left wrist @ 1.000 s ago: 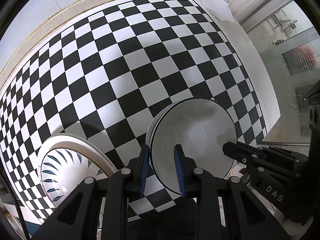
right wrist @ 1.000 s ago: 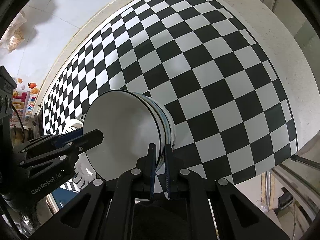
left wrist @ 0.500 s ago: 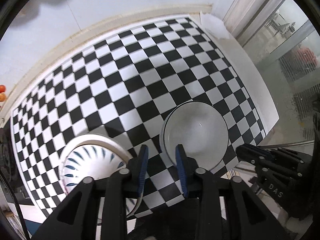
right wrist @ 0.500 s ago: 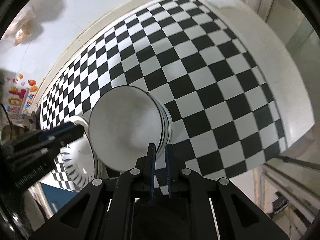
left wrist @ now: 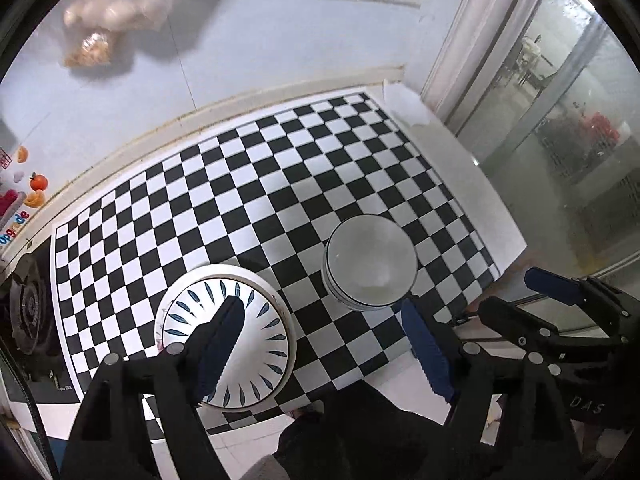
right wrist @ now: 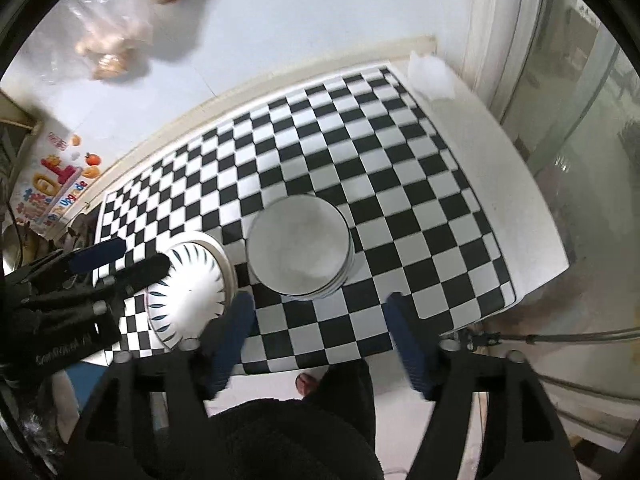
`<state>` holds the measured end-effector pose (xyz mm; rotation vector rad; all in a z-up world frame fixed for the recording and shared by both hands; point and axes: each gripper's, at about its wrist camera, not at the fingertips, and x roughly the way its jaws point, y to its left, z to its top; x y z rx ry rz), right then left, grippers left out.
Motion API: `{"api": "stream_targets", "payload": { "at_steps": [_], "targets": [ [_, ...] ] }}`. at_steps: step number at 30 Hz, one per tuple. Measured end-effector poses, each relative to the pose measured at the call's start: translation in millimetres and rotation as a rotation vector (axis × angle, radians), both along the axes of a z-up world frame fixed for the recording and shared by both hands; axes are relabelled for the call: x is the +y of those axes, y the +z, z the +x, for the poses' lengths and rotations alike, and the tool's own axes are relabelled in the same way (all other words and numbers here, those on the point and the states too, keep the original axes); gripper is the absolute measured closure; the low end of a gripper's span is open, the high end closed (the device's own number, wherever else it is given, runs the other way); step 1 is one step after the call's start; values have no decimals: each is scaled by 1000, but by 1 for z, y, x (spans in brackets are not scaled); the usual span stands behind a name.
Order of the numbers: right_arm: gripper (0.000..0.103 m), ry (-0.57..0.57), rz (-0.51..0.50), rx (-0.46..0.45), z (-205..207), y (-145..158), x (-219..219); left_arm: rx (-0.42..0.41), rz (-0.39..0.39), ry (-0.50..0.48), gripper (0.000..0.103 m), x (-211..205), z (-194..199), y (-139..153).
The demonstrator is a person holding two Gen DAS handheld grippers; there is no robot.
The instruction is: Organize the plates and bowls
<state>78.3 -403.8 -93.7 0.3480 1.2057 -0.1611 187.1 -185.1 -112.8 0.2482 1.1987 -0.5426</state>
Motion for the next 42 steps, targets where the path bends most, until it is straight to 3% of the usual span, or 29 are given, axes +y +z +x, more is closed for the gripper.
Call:
{"api": "stream_targets", "payload": {
  "at_steps": [13, 23, 34, 39, 42],
  "targets": [
    [14, -13, -54, -103, -26, 59, 18, -59, -59, 12, 16, 15, -20, 42],
    [10, -17, -50, -140, -18, 58, 3, -24, -36, 23, 16, 2, -5, 20],
    [9, -56, 9, -49, 17, 9, -31, 45, 1, 74, 16, -15, 39, -29],
    [9, -61, 71, 18, 46, -41, -46, 136, 34, 94, 16, -23, 72, -71],
    [9, -70, 159, 64, 63, -77, -55, 213, 34, 121, 16, -26, 91, -100]
  ]
}}
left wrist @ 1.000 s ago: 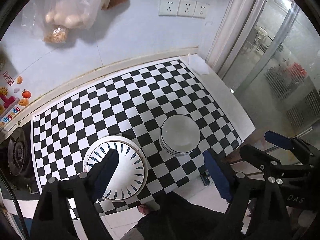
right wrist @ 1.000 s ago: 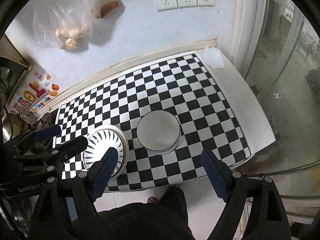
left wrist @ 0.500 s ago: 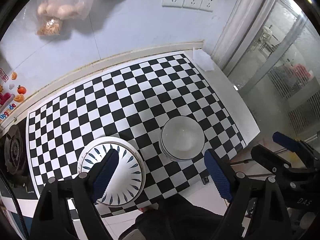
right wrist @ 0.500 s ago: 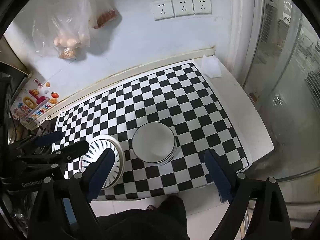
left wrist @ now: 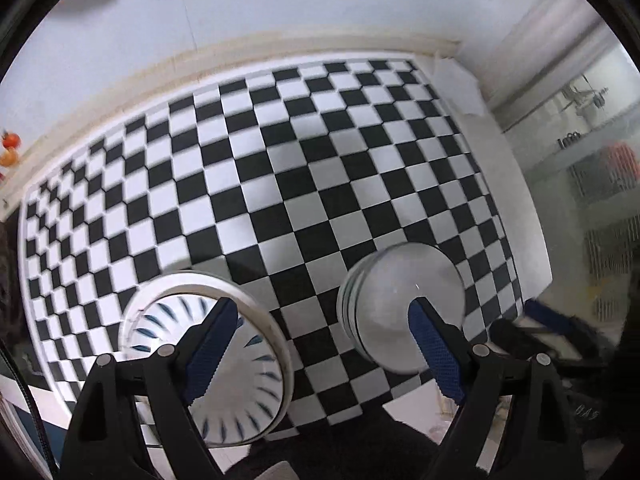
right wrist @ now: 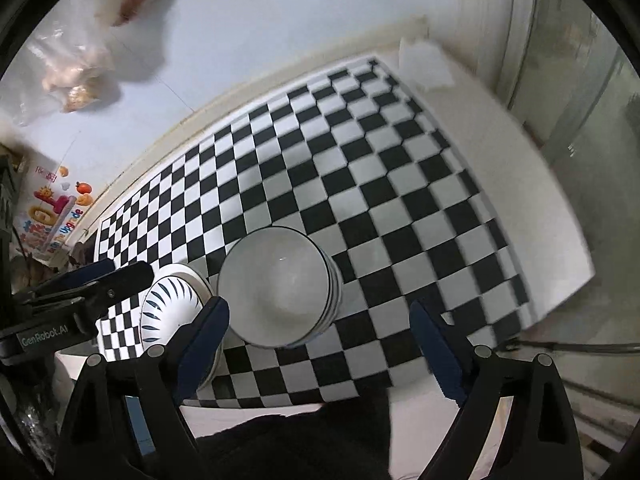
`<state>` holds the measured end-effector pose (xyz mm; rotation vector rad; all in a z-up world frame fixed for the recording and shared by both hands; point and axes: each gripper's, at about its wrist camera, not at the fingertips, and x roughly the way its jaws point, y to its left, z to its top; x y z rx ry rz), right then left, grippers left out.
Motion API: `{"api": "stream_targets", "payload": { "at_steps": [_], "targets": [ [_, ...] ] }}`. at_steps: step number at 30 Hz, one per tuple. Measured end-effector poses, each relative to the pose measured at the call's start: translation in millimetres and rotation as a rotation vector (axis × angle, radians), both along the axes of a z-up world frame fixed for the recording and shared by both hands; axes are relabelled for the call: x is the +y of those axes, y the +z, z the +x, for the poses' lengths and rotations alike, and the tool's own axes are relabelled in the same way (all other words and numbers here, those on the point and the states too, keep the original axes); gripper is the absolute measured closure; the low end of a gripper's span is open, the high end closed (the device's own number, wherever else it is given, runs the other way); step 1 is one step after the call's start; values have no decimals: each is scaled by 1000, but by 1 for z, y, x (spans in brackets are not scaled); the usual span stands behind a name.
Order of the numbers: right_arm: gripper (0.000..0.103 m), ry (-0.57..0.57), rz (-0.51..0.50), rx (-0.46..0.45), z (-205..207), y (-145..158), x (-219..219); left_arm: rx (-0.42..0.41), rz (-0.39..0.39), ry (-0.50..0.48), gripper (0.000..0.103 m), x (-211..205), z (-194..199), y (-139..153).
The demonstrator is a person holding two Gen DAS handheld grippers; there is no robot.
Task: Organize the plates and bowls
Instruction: 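Close both grippers on the bowl stack rim and lift it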
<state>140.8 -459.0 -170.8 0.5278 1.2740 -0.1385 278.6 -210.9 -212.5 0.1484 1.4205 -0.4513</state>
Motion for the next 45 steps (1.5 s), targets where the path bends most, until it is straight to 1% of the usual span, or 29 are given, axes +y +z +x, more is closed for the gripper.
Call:
{"api": "stream_targets", "payload": {
  "at_steps": [2, 5, 7, 10, 11, 12, 13, 14, 15, 17, 18, 20, 21, 22, 23, 24, 25, 27, 29, 32, 36, 40, 45],
  "targets": [
    [9, -2, 59, 37, 11, -28, -6, 51, 2, 10, 16, -2, 11, -18],
    [9, -9, 117, 79, 23, -64, -13, 152, 6, 12, 16, -7, 27, -52],
    [9, -18, 151, 111, 29, -85, -17, 214, -9, -3, 18, -10, 33, -67],
    [9, -26, 201, 145, 35, -108, -20, 285, -28, -28, 19, -17, 37, -86],
    [9, -26, 234, 160, 38, -117, -20, 311, -36, -35, 22, -18, 37, -91],
    [9, -26, 255, 167, 39, -123, -20, 339, -44, -45, 29, -21, 37, -97],
    [9, -27, 271, 175, 40, -128, -20, 357, -50, -55, 32, -23, 36, -101],
    [10, -24, 293, 182, 42, -135, -20, 373, -49, -67, 36, -26, 36, -106],
    [10, -23, 312, 185, 43, -139, -19, 384, -45, -78, 36, -29, 35, -110],
    [14, -23, 352, 199, 44, -150, -16, 409, -50, -100, 36, -34, 32, -119],
    [16, -23, 367, 203, 45, -154, -15, 428, -46, -116, 38, -36, 31, -125],
    [29, -26, 395, 220, 44, -163, -12, 461, -82, -119, 41, -37, 31, -132],
    [31, -35, 419, 218, 43, -168, -12, 481, -97, -118, 41, -37, 31, -136],
    [38, -58, 434, 214, 42, -172, -13, 497, -117, -114, 42, -36, 32, -138],
    [44, -65, 431, 218, 42, -175, -14, 502, -139, -110, 47, -35, 33, -139],
    [44, -73, 439, 209, 42, -177, -15, 516, -169, -108, 54, -35, 33, -140],
    [45, -90, 457, 202, 41, -180, -16, 523, -185, -105, 55, -35, 33, -139],
    [46, -109, 480, 193, 39, -183, -20, 499, -180, -124, 55, -39, 31, -136],
    [46, -105, 482, 189, 39, -185, -19, 480, -176, -135, 57, -39, 28, -133],
    [46, -110, 482, 195, 42, -189, -17, 484, -160, -126, 57, -37, 26, -133],
    [46, -122, 503, 202, 34, -189, -23, 455, -137, -130, 57, -35, 23, -129],
    [46, -131, 530, 206, 29, -192, -13, 443, -140, -114, 57, -30, 22, -124],
    [46, -117, 527, 192, 30, -183, 3, 413, -151, -106, 57, -24, 22, -111]
  ]
}}
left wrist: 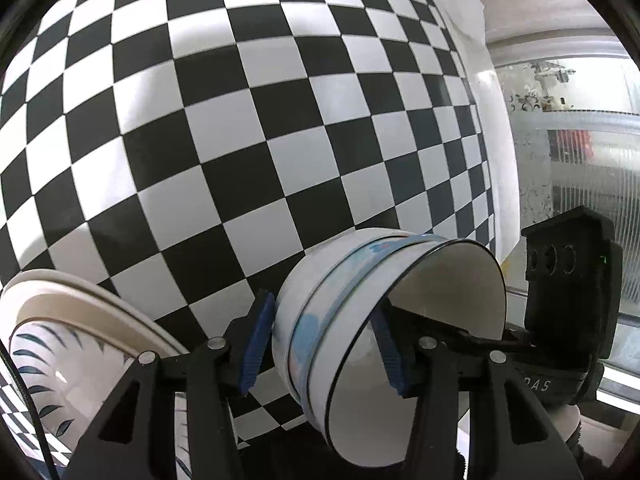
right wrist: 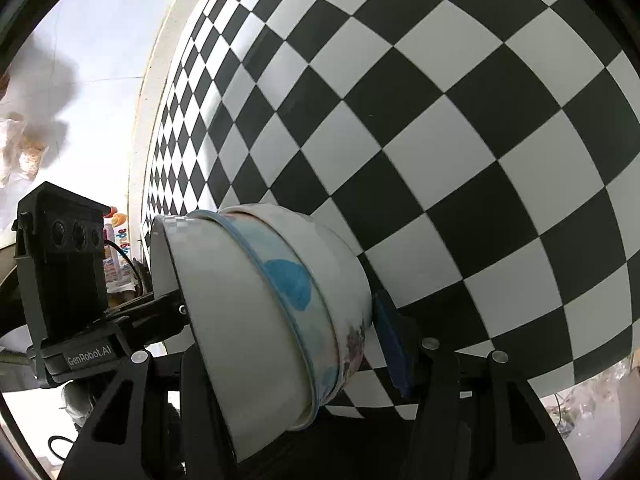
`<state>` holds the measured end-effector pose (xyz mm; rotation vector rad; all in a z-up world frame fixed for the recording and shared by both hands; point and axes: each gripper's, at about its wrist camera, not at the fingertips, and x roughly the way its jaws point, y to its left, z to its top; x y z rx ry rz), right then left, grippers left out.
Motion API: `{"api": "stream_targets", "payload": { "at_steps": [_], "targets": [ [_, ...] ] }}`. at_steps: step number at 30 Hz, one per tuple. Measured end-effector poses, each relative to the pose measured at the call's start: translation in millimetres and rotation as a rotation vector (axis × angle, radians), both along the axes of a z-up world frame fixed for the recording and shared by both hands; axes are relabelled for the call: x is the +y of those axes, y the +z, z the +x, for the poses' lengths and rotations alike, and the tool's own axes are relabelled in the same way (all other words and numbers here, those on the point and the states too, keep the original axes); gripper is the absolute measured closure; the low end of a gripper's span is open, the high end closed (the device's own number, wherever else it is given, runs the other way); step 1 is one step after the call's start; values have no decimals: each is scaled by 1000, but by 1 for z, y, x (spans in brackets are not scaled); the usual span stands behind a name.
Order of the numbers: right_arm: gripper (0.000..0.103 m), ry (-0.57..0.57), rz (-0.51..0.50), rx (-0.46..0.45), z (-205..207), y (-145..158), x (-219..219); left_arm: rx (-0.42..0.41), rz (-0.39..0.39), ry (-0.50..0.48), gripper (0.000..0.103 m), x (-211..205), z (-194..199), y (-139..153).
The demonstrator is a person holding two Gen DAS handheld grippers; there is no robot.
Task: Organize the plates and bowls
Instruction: 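Close both grippers on the bowl stack rim and lift it, then carry the bowl stack over the plate stack with both grippers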
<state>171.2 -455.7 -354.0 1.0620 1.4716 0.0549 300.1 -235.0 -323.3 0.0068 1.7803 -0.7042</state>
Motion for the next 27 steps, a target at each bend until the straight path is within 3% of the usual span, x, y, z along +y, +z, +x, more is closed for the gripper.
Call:
{"api": "stream_targets", "payload": {
  "at_steps": [8, 18, 23, 27],
  "targets": [
    [46, 31, -24, -47, 15, 31, 22, -32, -17, 33, 57, 22, 2, 29],
    [47, 127, -18, -103, 36, 71, 74, -120, -27, 115, 57, 85, 0, 72],
    [47, 196, -11, -125, 45, 84, 117, -134, -27, 187, 57, 124, -4, 79],
    [47, 232, 16, -110, 53, 78, 143, -127, -9, 252, 57, 154, -10, 69]
  ]
}}
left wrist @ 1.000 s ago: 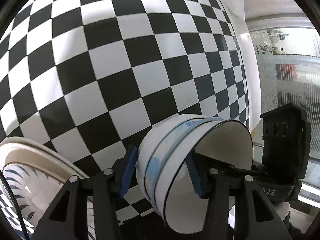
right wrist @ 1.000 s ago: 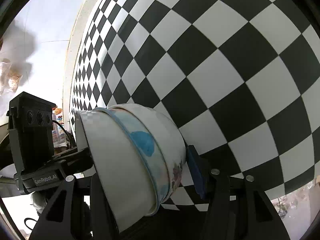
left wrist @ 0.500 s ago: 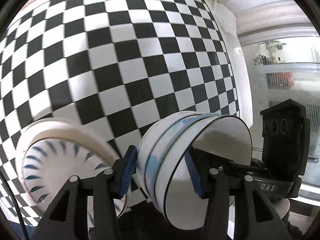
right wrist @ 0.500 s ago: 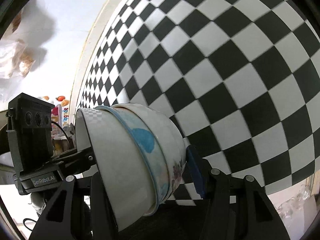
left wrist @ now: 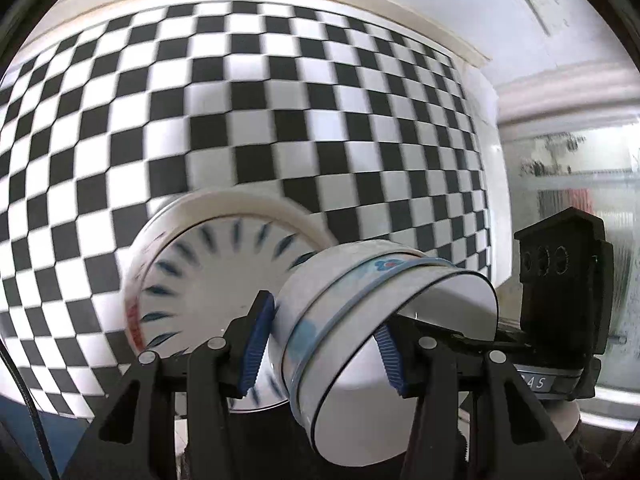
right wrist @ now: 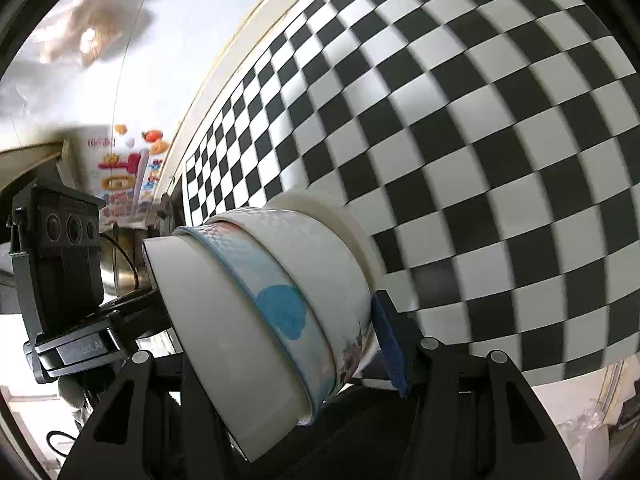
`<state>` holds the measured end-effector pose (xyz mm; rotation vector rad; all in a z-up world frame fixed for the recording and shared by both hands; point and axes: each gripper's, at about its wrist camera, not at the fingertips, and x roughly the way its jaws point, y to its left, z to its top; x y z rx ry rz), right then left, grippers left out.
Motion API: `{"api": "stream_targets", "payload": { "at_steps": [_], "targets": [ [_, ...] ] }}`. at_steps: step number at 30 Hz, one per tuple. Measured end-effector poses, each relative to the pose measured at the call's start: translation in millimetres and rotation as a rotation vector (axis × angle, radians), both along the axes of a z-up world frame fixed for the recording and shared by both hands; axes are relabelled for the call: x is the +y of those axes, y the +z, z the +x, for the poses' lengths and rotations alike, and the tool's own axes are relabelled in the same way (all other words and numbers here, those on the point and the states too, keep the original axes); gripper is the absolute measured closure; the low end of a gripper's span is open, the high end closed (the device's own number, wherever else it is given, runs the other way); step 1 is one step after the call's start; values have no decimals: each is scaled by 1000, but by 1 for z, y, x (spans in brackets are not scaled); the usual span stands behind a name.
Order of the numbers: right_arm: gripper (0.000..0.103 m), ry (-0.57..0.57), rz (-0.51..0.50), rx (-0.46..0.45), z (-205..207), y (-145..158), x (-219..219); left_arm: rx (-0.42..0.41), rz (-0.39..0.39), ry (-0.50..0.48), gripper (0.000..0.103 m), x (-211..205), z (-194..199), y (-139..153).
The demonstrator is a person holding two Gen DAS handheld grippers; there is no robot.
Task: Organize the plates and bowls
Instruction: 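Carry the bowl stack over the plate stack with both grippers, then lower the bowl stack onto the plates and open both grippers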
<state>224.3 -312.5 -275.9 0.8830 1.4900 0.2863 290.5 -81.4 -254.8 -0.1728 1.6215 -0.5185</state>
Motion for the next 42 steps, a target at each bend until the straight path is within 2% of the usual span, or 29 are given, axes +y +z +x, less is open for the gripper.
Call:
{"api": "stream_targets", "payload": {
  "at_steps": [8, 17, 28, 42],
  "targets": [
    [48, 100, 0, 78, 12, -37, 46, 61, 18, 108, 57, 45, -8, -31],
    [48, 168, -8, 102, 37, -64, 80, 67, 46, 167, 57, 65, -5, -45],
    [51, 180, -39, 78, 56, -64, 87, 69, 56, 177, 57, 67, 0, -49],
    [52, 180, -80, 55, 51, -58, 83, 61, 56, 189, 57, 68, -8, -49]
  ]
}}
